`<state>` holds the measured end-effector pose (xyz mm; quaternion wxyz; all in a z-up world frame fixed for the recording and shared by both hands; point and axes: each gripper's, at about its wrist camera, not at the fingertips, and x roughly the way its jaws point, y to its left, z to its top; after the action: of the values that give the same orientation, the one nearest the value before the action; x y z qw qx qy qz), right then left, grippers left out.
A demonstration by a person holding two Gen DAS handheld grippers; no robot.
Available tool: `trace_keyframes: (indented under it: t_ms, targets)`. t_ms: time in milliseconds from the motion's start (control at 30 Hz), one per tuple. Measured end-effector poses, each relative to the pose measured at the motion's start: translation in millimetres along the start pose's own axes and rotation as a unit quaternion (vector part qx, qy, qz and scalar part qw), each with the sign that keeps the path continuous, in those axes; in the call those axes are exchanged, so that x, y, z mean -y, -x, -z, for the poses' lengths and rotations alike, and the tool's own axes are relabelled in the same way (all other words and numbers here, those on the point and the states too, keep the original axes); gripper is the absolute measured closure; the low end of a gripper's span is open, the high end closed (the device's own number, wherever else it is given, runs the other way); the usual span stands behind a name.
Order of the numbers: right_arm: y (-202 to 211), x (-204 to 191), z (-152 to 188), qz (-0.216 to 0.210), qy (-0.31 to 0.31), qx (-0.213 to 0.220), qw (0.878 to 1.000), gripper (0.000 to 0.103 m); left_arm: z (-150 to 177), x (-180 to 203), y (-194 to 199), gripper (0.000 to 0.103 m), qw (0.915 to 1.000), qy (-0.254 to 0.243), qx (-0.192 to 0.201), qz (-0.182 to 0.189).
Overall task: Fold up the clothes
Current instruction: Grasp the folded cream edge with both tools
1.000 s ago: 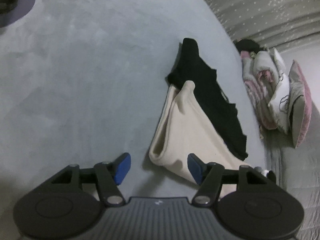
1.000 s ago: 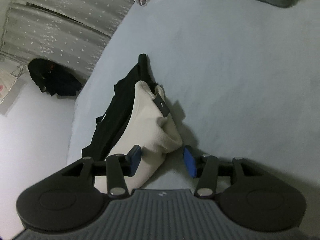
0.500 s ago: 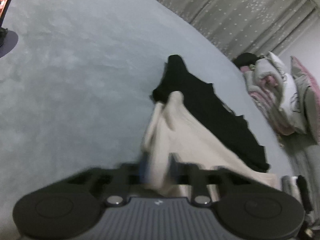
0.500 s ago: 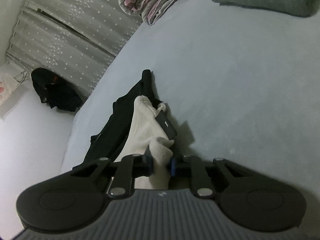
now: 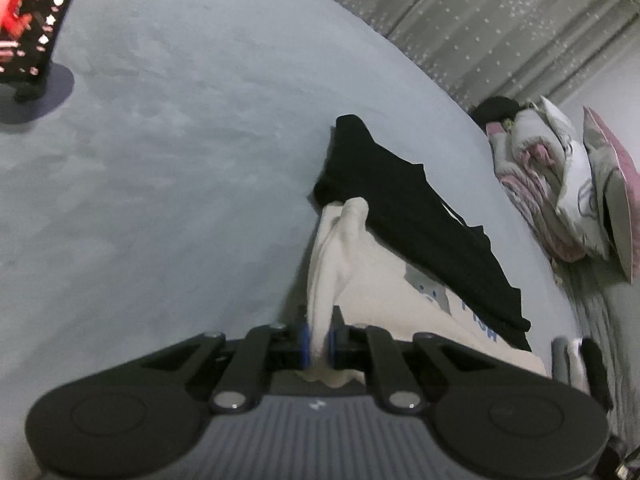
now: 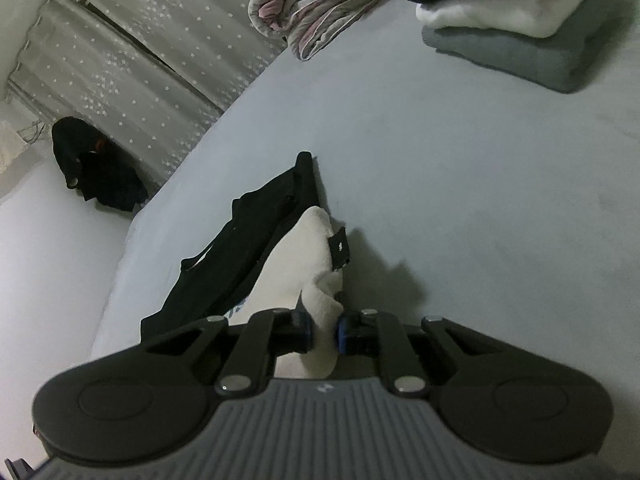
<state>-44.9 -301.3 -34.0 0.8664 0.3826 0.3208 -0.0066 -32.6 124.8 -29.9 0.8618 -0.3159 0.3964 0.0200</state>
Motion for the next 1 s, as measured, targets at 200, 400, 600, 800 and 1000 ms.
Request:
trace_keyframes:
  t_ms: [200, 400, 600, 800, 1000]
  targets:
    - [25.5, 0.7, 14.0, 0.010, -0.008, -0.020, 1.000, 0.090, 12.1, -19.0, 24.5, 0.095, 0.9996, -0.003, -0.029, 0.006]
    - [54.1, 2.3, 30.4, 0.019, 0.002, -0.032, 0.999, 0.090, 28.3, -32.3, 51.6, 0.094, 0.9987, -0.016, -0.046, 0.015]
    - [58.7, 10.3, 42.9, 0.027, 0.024, -0.037, 0.999, 0.090, 43.3, -45.8, 52.2, 0.094, 0.9980, -0.023, -0.058, 0.013]
    - [42.1, 18.9, 56.9, 0.042, 0.071, -0.027, 0.996, 0.090, 56.6, -48.2, 41.5, 0.093, 0.9975, -0.058, -0.038, 0.010]
    - [36.9, 12.9, 62.9, 0.049, 0.123, -0.010, 0.991, 0.081, 52.5, -50.5, 40.8, 0.084, 0.9911, -0.123, -0.039, 0.033]
